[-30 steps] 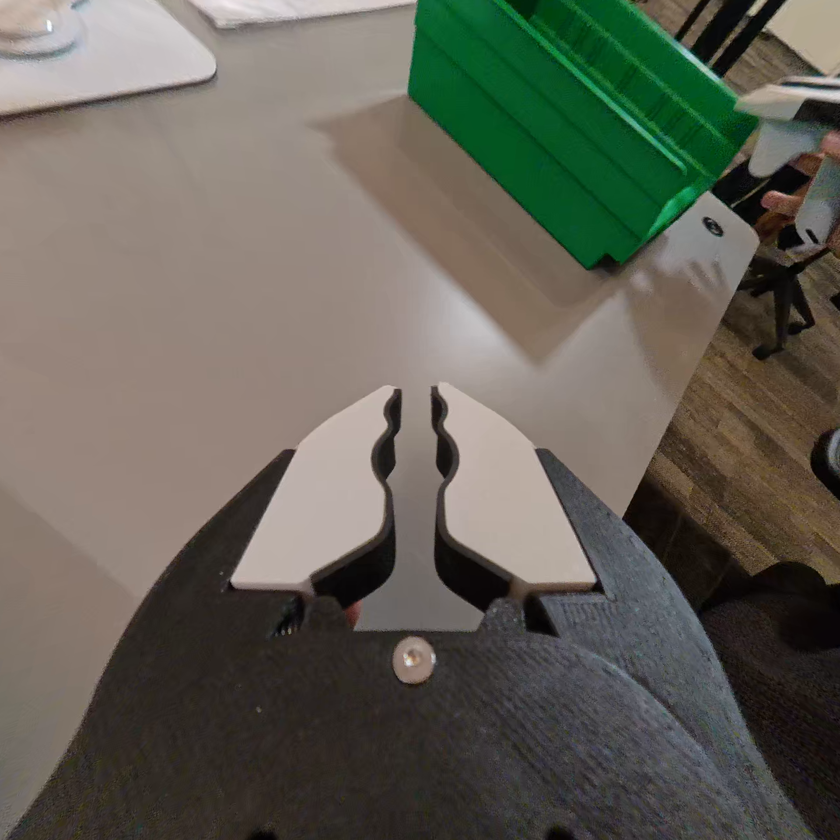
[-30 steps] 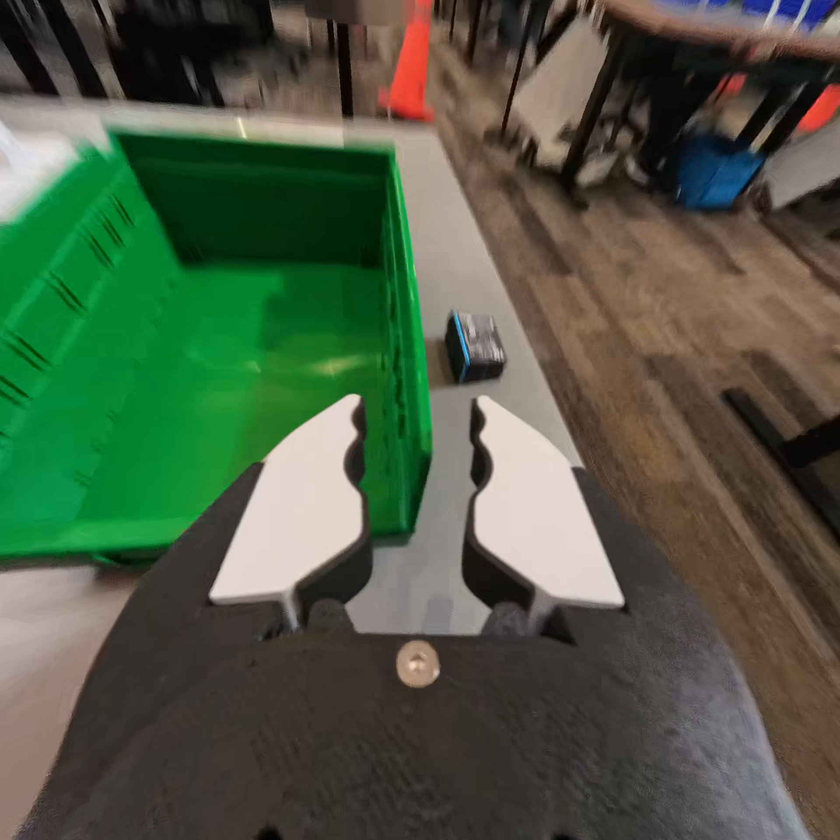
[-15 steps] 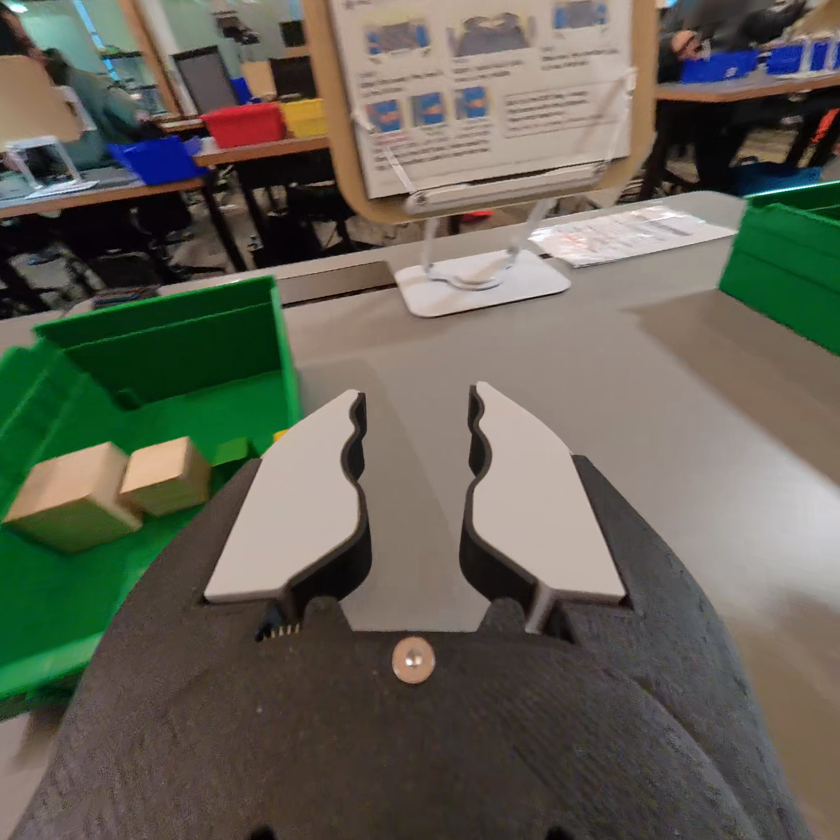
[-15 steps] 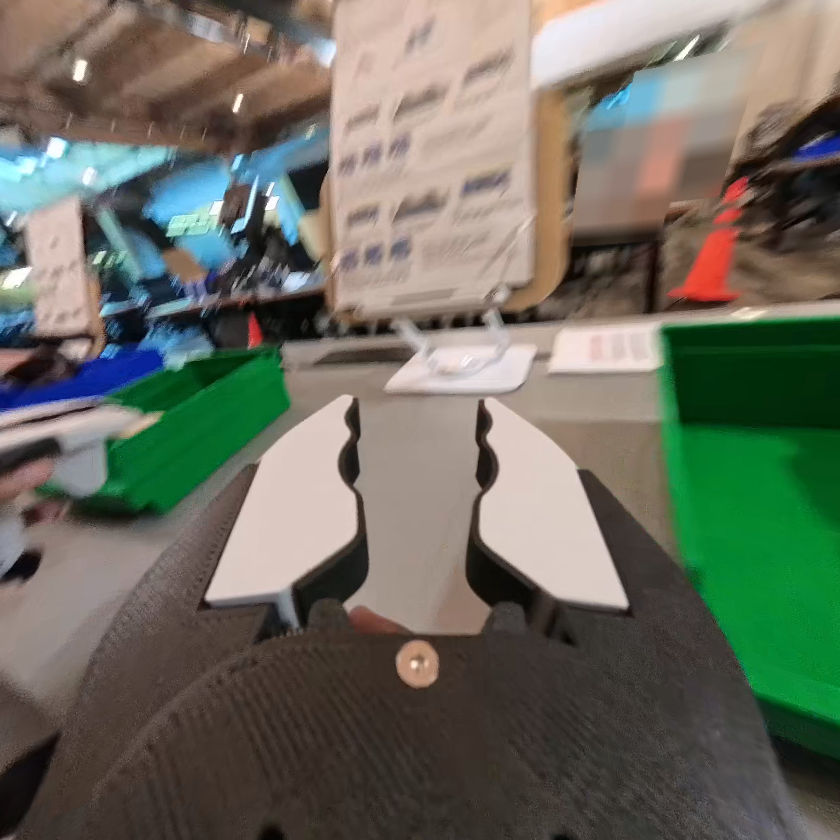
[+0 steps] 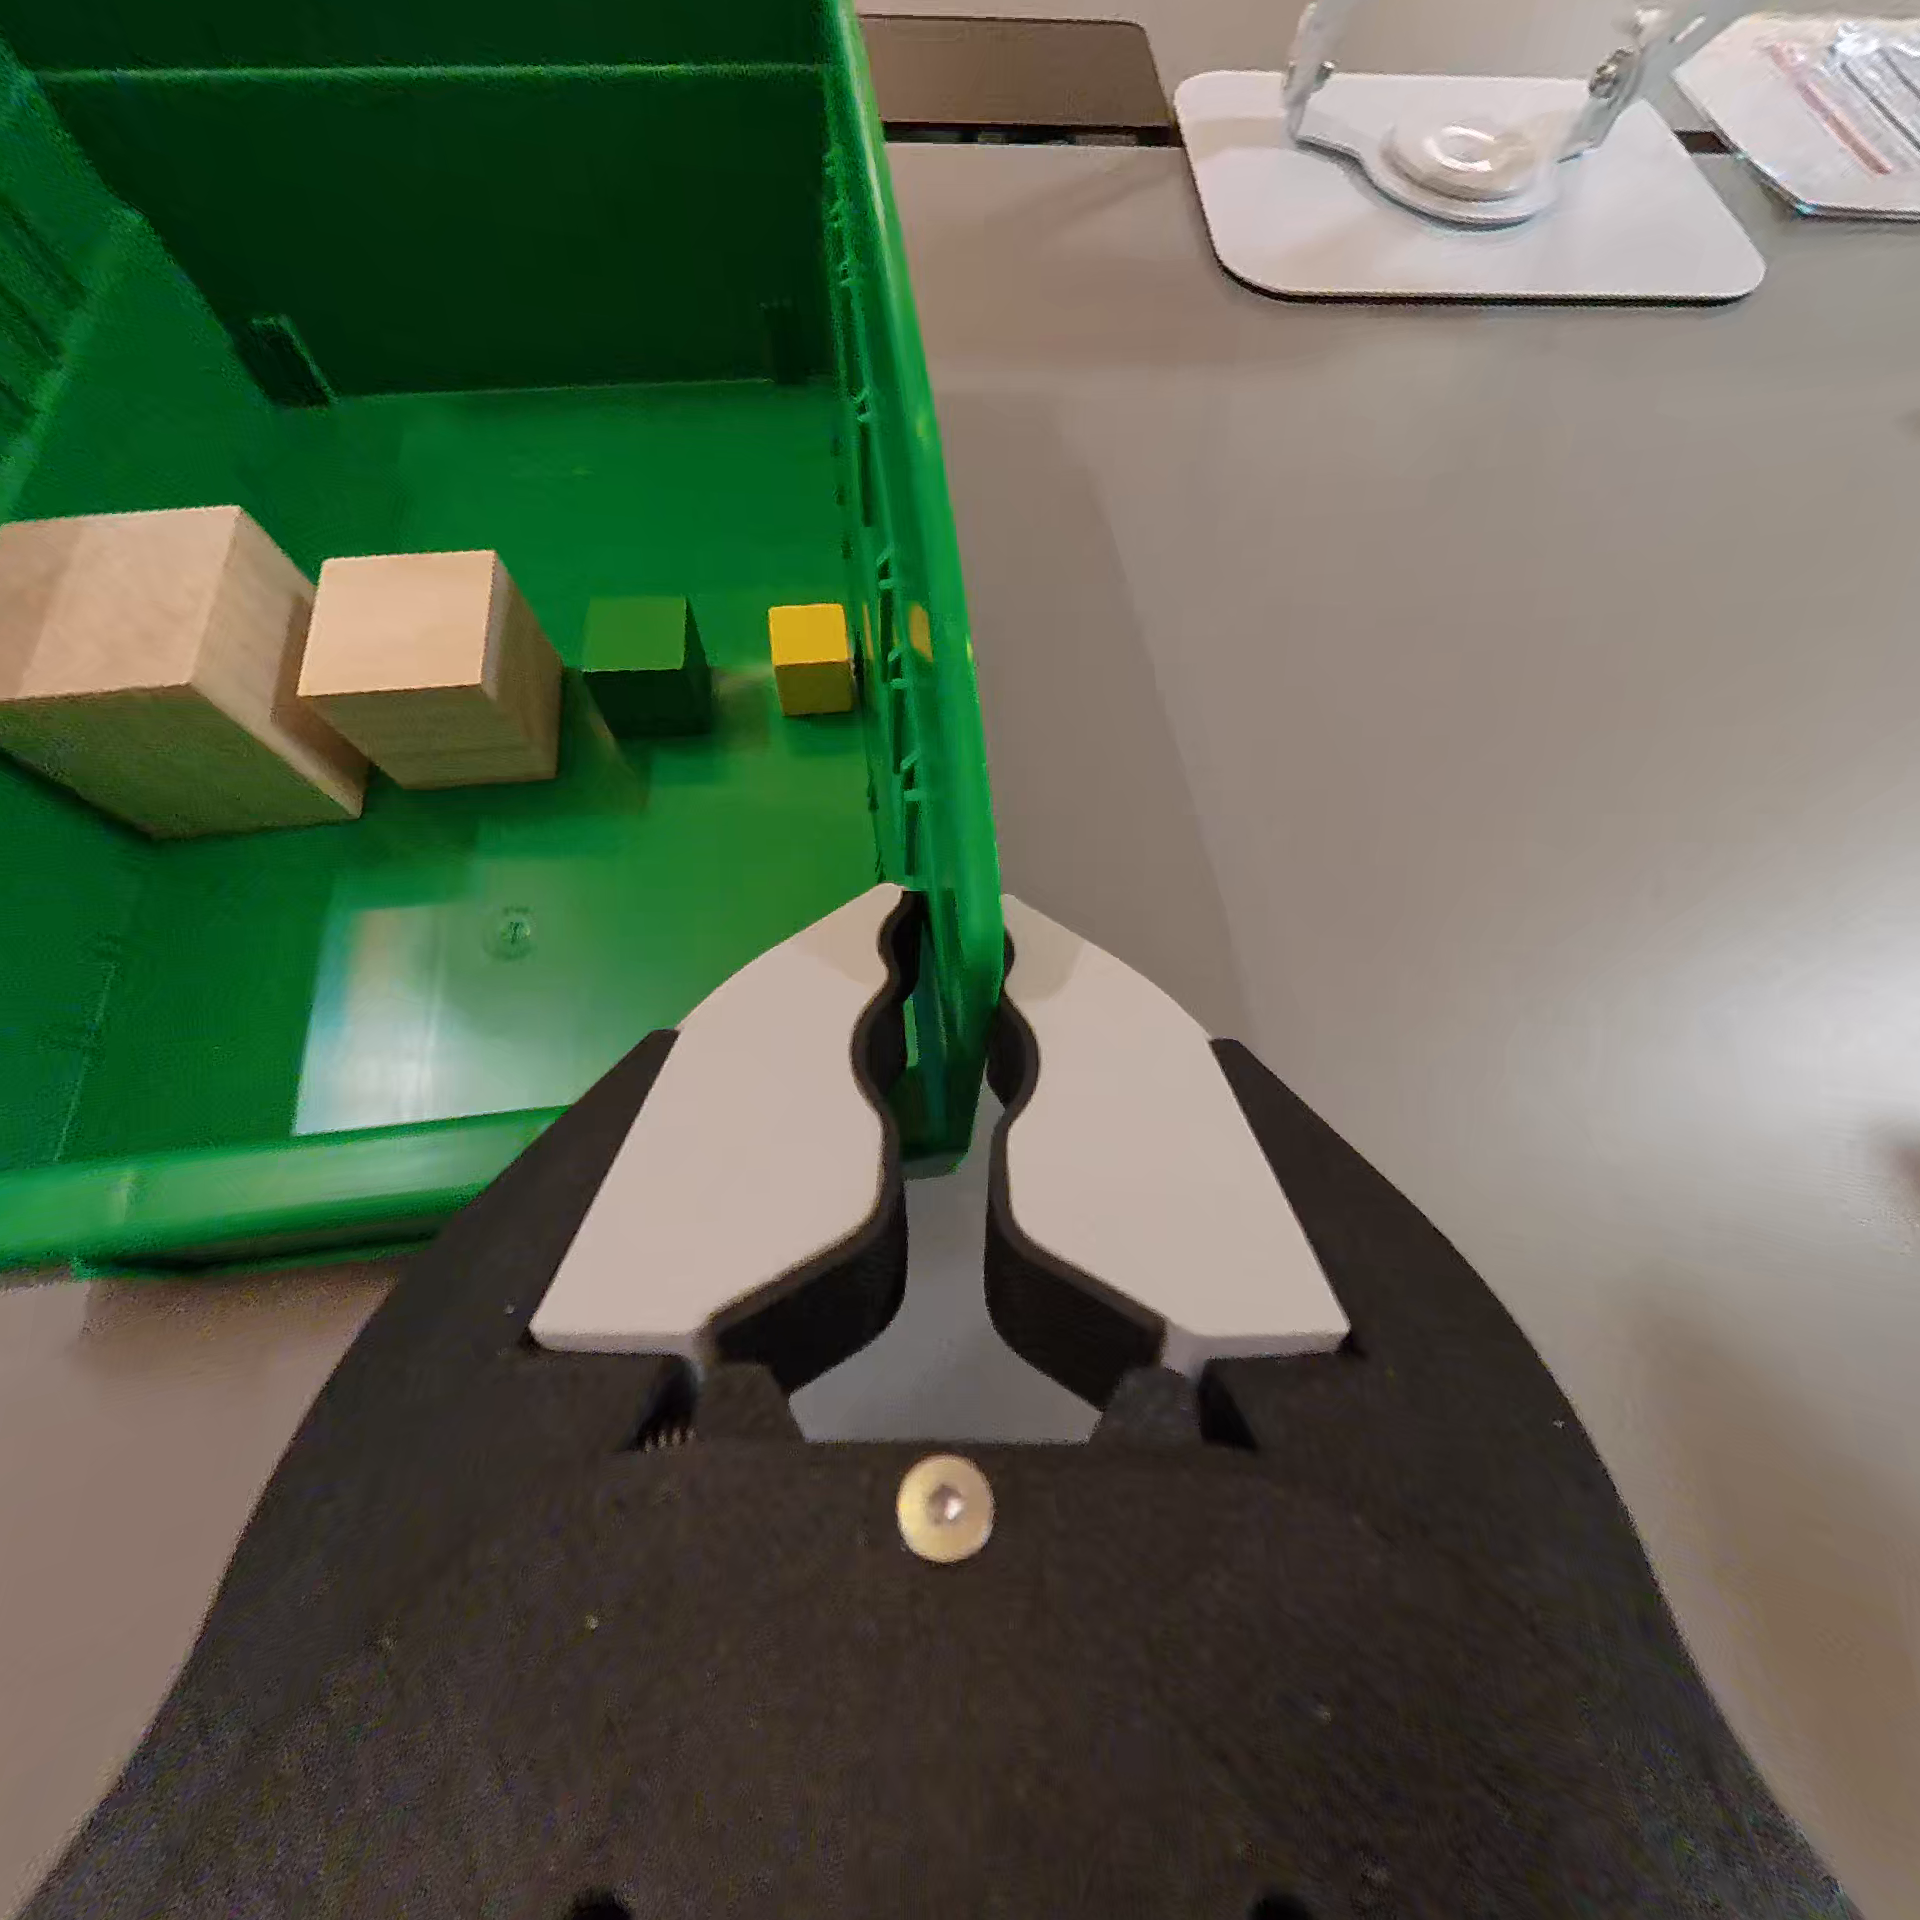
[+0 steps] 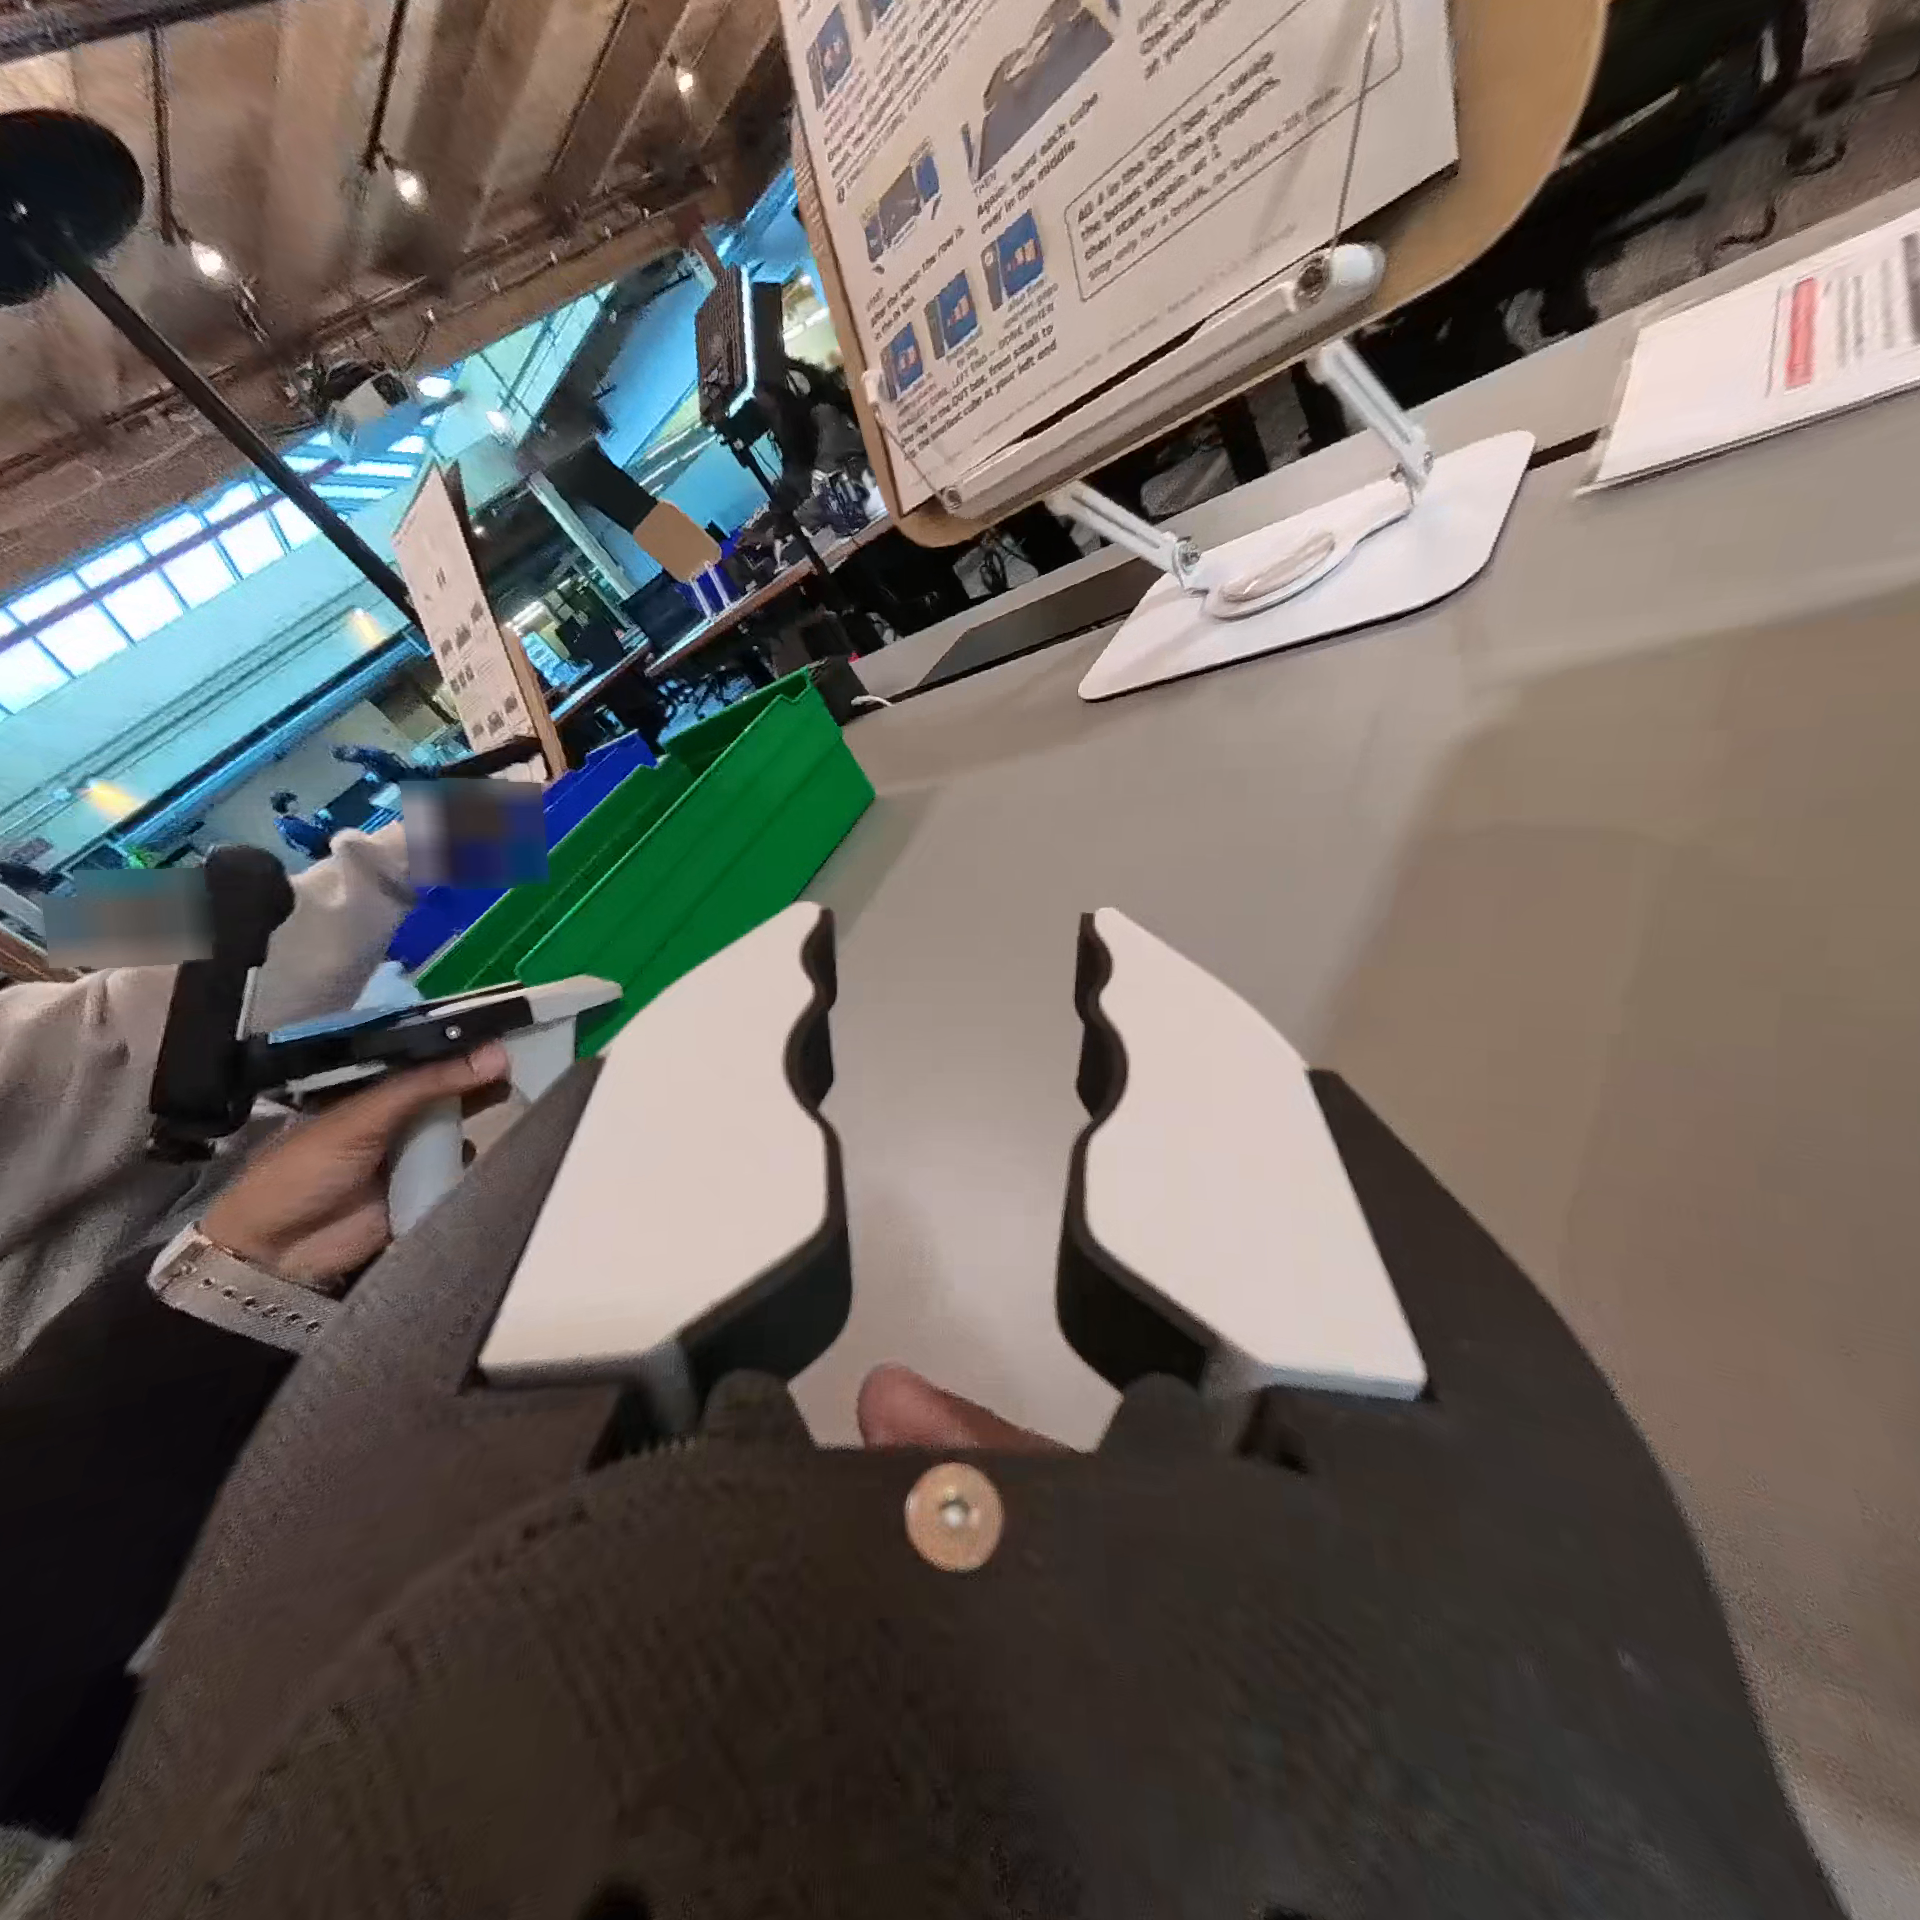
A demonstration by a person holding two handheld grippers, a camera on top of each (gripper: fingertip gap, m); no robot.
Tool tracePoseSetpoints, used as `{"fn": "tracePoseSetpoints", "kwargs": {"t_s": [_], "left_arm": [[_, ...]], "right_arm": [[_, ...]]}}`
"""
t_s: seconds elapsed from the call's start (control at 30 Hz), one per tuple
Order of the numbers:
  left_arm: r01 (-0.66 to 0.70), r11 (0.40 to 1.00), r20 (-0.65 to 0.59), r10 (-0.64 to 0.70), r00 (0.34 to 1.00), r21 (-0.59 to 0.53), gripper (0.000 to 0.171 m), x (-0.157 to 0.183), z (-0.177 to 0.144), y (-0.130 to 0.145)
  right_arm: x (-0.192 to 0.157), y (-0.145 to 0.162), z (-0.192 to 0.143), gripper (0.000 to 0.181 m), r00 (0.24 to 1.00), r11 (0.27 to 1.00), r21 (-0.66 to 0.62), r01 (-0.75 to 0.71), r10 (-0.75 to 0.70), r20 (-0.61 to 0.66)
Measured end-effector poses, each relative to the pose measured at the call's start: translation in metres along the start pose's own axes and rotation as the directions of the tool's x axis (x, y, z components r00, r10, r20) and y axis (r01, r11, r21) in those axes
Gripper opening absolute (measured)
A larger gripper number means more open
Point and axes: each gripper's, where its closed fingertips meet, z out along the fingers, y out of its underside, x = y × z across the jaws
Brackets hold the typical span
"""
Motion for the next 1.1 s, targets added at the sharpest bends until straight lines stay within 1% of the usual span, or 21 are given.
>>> {"fn": "tracePoseSetpoints", "kwargs": {"t_s": [0.07,0.17,0.27,0.37,0.47,0.53,0.6,0.73,0.87,0.93,1.1], "left_arm": [[0.013,1.0,0.013,-0.013,1.0,-0.007,0.009,-0.004,-0.003,0.002],[0.015,1.0,0.026,-0.014,1.0,-0.011,0.007,-0.01,-0.008,0.005],[0.027,1.0,0.025,-0.026,0.999,-0.013,0.006,-0.011,-0.012,0.008],[0.035,0.999,0.011,-0.034,0.999,-0.012,0.008,-0.011,-0.015,0.01],[0.049,0.999,-0.023,-0.049,0.999,-0.01,0.019,-0.008,-0.016,0.009],[0.052,0.999,-0.058,-0.051,0.997,0.012,0.019,-0.005,-0.018,0.006],[0.053,0.999,-0.062,-0.053,0.997,0.007,0.02,-0.005,-0.017,0.008],[0.046,0.999,-0.056,-0.047,0.997,-0.011,0.021,-0.005,-0.015,0.01],[0.045,0.999,-0.037,-0.044,0.998,0.026,0.022,-0.011,-0.018,0.003],[0.042,0.998,-0.064,-0.039,0.997,0.038,0.022,-0.007,-0.018,0.002],[0.009,1.0,-0.049,-0.009,0.999,0.008,0.022,-0.009,-0.012,0.008]], "right_arm": [[0.004,-0.004,-0.005,0.044,0.999,0.999,0.009,0.034,-0.034,-0.033],[0.007,-0.005,-0.006,0.041,0.986,0.99,-0.01,0.143,-0.143,-0.087],[0.006,0.002,-0.002,0.041,0.976,0.98,-0.05,0.194,-0.198,-0.094],[0.002,0.01,0.002,0.042,0.977,0.978,-0.079,0.192,-0.198,-0.075],[0.001,0.011,0.003,0.043,0.975,0.975,-0.088,0.202,-0.209,-0.072],[0.001,0.011,0.002,0.042,0.974,0.974,-0.088,0.208,-0.215,-0.076],[0.002,0.013,0.003,0.039,0.976,0.975,-0.098,0.199,-0.207,-0.073],[0.002,0.02,0.007,0.04,0.983,0.978,-0.124,0.169,-0.176,-0.053],[0.001,0.023,0.008,0.039,0.979,0.972,-0.141,0.189,-0.197,-0.044],[0.0,0.024,0.008,0.037,0.977,0.969,-0.147,0.201,-0.209,-0.044],[-0.001,0.025,0.009,0.037,0.976,0.967,-0.152,0.205,-0.213,-0.039]]}}
